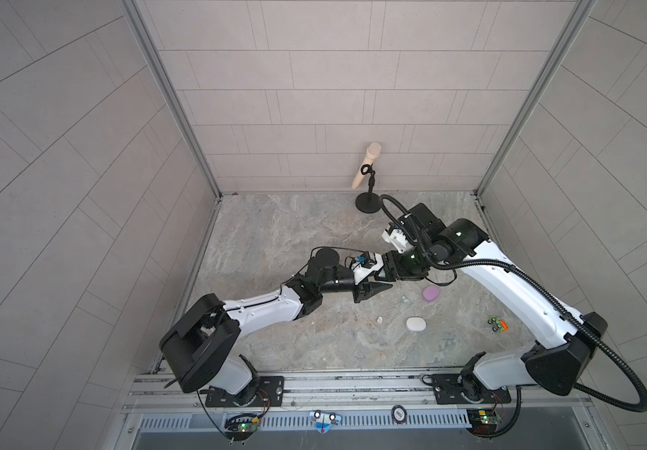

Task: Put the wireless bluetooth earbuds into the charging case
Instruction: 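Close the left gripper on the mint green case held by the right gripper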

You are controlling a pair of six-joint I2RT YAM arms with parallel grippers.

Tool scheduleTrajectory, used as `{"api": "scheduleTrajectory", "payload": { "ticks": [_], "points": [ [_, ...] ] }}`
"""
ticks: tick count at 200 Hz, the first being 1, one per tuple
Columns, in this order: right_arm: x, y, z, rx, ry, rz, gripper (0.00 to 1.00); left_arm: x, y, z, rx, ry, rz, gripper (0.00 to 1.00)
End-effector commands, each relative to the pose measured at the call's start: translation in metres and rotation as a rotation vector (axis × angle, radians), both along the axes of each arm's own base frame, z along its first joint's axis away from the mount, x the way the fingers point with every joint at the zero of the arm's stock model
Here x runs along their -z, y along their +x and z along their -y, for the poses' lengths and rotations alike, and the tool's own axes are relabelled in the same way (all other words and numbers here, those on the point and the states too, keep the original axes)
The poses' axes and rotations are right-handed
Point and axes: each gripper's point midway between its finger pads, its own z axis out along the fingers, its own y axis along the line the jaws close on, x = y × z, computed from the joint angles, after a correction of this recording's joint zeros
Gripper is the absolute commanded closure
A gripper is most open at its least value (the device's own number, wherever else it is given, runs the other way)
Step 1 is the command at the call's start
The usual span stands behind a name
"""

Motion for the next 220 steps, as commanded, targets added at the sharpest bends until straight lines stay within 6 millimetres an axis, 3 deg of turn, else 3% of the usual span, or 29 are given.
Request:
{"api": "scheduleTrajectory", "payload": {
  "ticks": [1,95,133,179,220],
  "points": [
    [-0.018,0.001,-0.008,0.003,0.056,0.035,0.38,-0.013,-0.002,0.001,0.009,-0.018,0.023,0.72],
    [-0.031,0.002,0.001,0.032,0.08,0.075,0.19,-0.009,-0.003,-0.003,-0.003,-0.003,0.012,0.79],
    [-0.038,0.004,0.006,0.055,0.097,0.132,0.15,-0.005,-0.005,-0.005,-0.006,-0.01,-0.012,0.81],
    [-0.024,-0.002,0.024,0.018,0.015,0.173,0.16,-0.007,-0.014,-0.011,0.005,-0.032,-0.063,0.83],
    [-0.009,-0.007,0.022,-0.076,0.007,0.224,0.19,-0.01,-0.025,-0.015,0.036,-0.05,-0.128,0.84]
  ]
}}
